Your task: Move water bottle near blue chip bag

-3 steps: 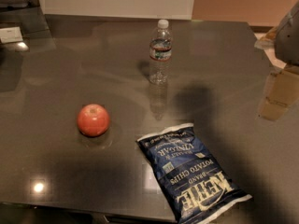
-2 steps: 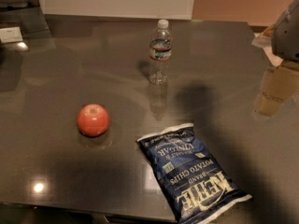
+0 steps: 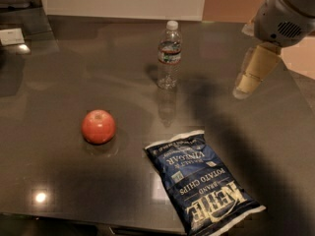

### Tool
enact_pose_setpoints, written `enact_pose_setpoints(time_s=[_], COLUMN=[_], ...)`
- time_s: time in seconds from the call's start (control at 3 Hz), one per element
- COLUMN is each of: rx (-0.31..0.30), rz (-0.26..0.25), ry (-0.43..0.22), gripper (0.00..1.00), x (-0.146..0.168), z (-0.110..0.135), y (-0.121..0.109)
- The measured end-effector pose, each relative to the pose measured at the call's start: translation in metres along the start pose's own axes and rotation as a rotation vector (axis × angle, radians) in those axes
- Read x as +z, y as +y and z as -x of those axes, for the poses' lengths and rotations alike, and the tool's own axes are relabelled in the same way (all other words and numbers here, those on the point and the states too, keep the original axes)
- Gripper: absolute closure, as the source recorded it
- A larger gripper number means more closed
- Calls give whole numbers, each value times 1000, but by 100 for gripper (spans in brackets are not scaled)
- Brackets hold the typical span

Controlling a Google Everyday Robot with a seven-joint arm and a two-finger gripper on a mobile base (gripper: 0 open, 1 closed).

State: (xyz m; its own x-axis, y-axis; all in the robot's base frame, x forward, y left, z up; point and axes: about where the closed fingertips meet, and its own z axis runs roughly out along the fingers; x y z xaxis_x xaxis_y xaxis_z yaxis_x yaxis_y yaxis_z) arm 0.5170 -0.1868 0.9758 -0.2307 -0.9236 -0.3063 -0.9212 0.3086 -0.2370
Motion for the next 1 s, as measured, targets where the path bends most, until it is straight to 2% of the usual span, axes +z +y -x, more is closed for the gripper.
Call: enact_pose_setpoints(time_s=[0.33,1.0], rx=[12,82], rz=[-8,20], ry=[-51,-133], gripper=[0,0], x=[17,58], z=[31,79], y=[-22,-56])
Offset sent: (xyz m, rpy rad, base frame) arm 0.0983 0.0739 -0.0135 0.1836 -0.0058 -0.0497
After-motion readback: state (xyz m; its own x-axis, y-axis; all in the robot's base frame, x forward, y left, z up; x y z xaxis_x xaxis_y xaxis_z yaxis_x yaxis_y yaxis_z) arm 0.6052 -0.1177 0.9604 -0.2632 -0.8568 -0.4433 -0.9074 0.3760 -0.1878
